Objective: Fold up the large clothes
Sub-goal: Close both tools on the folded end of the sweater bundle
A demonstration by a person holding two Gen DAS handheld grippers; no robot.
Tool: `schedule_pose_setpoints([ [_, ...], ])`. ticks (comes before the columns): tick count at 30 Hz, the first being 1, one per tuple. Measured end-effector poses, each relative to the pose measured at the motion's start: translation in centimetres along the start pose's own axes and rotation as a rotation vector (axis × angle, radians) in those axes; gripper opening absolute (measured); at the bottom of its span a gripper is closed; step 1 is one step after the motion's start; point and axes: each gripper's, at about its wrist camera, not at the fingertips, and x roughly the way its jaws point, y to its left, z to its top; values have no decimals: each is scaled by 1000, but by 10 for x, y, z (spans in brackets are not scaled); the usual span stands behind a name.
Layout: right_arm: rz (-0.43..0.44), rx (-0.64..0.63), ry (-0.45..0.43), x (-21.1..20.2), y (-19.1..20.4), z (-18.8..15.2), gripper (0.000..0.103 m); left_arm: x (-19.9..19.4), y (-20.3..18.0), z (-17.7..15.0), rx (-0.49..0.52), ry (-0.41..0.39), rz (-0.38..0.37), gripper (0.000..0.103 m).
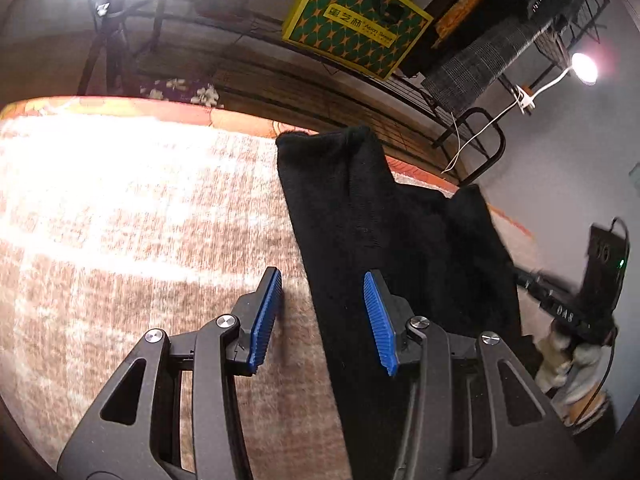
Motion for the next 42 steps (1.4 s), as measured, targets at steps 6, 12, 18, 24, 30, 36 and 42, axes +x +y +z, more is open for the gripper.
schedule_pose_setpoints([
  [6,63,40,-8,-3,-21,6,17,4,3,15,-11,-24,9,44],
  [12,130,245,-55,10,-69,21,39,25,10,42,-80,-26,-11,44],
  [18,156,295,-33,39,-78,36,40,42,0,55,-31,-40,17,44],
  [24,148,255,-22,51,-72,50,36,51,-5,63,-1,-50,38,44],
  [30,152,208,-12,56,-62,54,11,60,-17,61,62,-46,82,9],
  [36,137,185,-51,41,-57,55,5,49,-19,57,42,-74,59,6],
  [42,161,182,-120,4,-55,53,4,13,-35,48,42,-119,5,6],
])
